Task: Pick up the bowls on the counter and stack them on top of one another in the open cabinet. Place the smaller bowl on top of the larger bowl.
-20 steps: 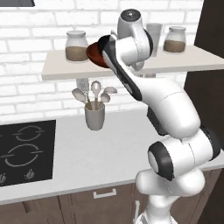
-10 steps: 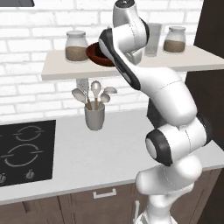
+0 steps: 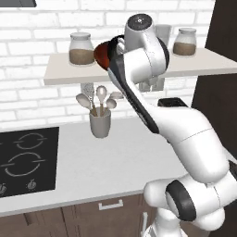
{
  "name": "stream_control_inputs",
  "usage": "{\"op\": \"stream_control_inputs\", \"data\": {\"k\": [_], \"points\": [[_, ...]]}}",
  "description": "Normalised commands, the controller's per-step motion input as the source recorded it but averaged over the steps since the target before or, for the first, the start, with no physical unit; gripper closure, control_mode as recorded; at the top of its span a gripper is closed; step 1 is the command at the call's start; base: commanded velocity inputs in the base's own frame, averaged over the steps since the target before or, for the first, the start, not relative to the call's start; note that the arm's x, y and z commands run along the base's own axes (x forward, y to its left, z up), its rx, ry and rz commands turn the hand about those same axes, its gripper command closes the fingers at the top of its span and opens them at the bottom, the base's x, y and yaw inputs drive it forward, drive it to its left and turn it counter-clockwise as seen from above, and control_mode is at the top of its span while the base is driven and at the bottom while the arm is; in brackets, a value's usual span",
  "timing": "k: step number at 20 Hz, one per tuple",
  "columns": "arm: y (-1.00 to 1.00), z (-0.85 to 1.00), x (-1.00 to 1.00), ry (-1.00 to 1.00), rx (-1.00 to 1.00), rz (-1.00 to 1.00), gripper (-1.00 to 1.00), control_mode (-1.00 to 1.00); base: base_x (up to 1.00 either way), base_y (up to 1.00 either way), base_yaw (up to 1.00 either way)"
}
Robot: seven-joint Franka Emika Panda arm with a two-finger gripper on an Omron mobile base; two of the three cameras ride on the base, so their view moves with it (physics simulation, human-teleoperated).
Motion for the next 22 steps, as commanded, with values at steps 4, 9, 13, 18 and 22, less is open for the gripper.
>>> {"op": "stream_control_inputs", "data": {"k": [4, 9, 13, 18, 22], "points": [[-0.4, -0.96, -1.0, -0.27, 0.0, 0.0, -1.0, -1.0, 0.0, 0.0, 0.0], [-0.63, -0.99, -1.0, -0.19, 0.01, 0.0, -1.0, -1.0, 0.0, 0.0, 0.0], [-0.83, -1.0, -1.0, -0.18, 0.04, 0.01, -1.0, -1.0, 0.0, 0.0, 0.0], [-1.0, -0.72, -1.0, -0.24, 0.31, 0.0, -1.0, -1.0, 0.0, 0.0, 0.0], [-1.0, 0.31, -0.91, -0.11, 0.48, 0.0, -1.0, -1.0, 0.0, 0.0, 0.0]]}}
